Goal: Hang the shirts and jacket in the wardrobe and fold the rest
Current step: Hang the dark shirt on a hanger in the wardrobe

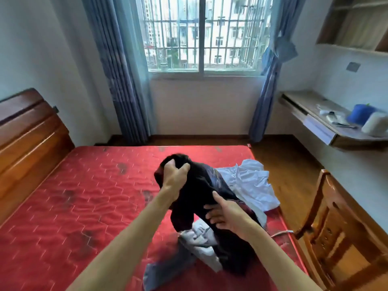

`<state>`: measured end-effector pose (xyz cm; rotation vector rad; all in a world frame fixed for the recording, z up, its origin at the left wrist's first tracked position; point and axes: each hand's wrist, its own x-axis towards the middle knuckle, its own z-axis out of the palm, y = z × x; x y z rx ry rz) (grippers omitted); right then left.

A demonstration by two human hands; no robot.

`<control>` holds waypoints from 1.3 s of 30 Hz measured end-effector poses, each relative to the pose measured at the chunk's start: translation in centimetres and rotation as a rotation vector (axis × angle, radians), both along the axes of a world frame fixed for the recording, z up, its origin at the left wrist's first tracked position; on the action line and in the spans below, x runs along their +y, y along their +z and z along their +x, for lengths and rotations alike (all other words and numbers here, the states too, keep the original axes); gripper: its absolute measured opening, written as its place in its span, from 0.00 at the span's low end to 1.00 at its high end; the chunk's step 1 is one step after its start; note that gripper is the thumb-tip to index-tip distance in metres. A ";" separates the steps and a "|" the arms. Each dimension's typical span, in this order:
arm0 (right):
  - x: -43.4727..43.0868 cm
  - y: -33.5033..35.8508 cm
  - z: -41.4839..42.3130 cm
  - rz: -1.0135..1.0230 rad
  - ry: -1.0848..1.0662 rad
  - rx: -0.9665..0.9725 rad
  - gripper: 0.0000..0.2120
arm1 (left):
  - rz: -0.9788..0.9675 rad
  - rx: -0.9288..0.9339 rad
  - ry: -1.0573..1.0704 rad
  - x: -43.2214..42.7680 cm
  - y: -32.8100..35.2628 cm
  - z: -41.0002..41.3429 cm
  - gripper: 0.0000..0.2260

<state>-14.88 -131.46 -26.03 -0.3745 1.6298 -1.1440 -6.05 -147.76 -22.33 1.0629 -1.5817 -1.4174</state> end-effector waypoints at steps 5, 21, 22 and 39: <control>-0.5 5.4 -4.4 -0.157 0.004 0.544 0.18 | -0.516 -0.044 -0.171 -1.6 8.3 0.0 0.10; -10.5 20.2 -2.9 -0.793 0.445 1.204 0.36 | -1.272 -0.157 -0.176 -1.4 19.7 5.7 0.14; -10.9 19.5 -2.2 -0.708 0.441 1.179 0.39 | -1.277 -0.155 -0.145 -1.5 19.8 5.8 0.15; -13.3 27.7 0.0 -0.888 -0.158 1.347 0.26 | -0.539 -0.654 0.606 -6.1 1.1 12.6 0.34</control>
